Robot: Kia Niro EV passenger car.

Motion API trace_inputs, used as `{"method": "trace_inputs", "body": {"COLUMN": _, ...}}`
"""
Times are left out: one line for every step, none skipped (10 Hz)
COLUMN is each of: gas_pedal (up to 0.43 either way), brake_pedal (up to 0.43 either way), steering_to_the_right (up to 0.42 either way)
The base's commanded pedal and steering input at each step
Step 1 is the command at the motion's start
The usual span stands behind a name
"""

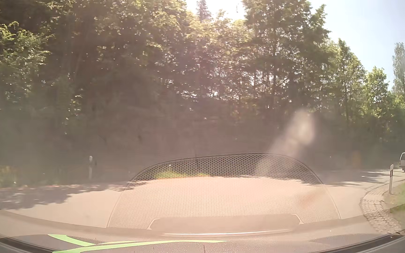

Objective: Follow the waypoints while adhering to traffic rules and regulations

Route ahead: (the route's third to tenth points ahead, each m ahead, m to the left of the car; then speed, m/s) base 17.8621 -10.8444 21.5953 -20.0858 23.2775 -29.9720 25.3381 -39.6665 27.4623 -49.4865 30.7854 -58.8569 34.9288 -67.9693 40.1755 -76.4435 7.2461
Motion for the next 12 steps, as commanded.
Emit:
{"method": "trace_inputs", "body": {"gas_pedal": 0.039, "brake_pedal": 0.000, "steering_to_the_right": 0.199}}
{"method": "trace_inputs", "body": {"gas_pedal": 0.039, "brake_pedal": 0.000, "steering_to_the_right": 0.212}}
{"method": "trace_inputs", "body": {"gas_pedal": 0.039, "brake_pedal": 0.000, "steering_to_the_right": 0.224}}
{"method": "trace_inputs", "body": {"gas_pedal": 0.039, "brake_pedal": 0.000, "steering_to_the_right": 0.230}}
{"method": "trace_inputs", "body": {"gas_pedal": 0.039, "brake_pedal": 0.000, "steering_to_the_right": 0.236}}
{"method": "trace_inputs", "body": {"gas_pedal": 0.039, "brake_pedal": 0.000, "steering_to_the_right": 0.245}}
{"method": "trace_inputs", "body": {"gas_pedal": 0.039, "brake_pedal": 0.000, "steering_to_the_right": 0.259}}
{"method": "trace_inputs", "body": {"gas_pedal": 0.039, "brake_pedal": 0.000, "steering_to_the_right": 0.268}}
{"method": "trace_inputs", "body": {"gas_pedal": 0.039, "brake_pedal": 0.000, "steering_to_the_right": 0.271}}
{"method": "trace_inputs", "body": {"gas_pedal": 0.047, "brake_pedal": 0.000, "steering_to_the_right": 0.275}}
{"method": "trace_inputs", "body": {"gas_pedal": 0.047, "brake_pedal": 0.000, "steering_to_the_right": 0.280}}
{"method": "trace_inputs", "body": {"gas_pedal": 0.047, "brake_pedal": 0.000, "steering_to_the_right": 0.285}}
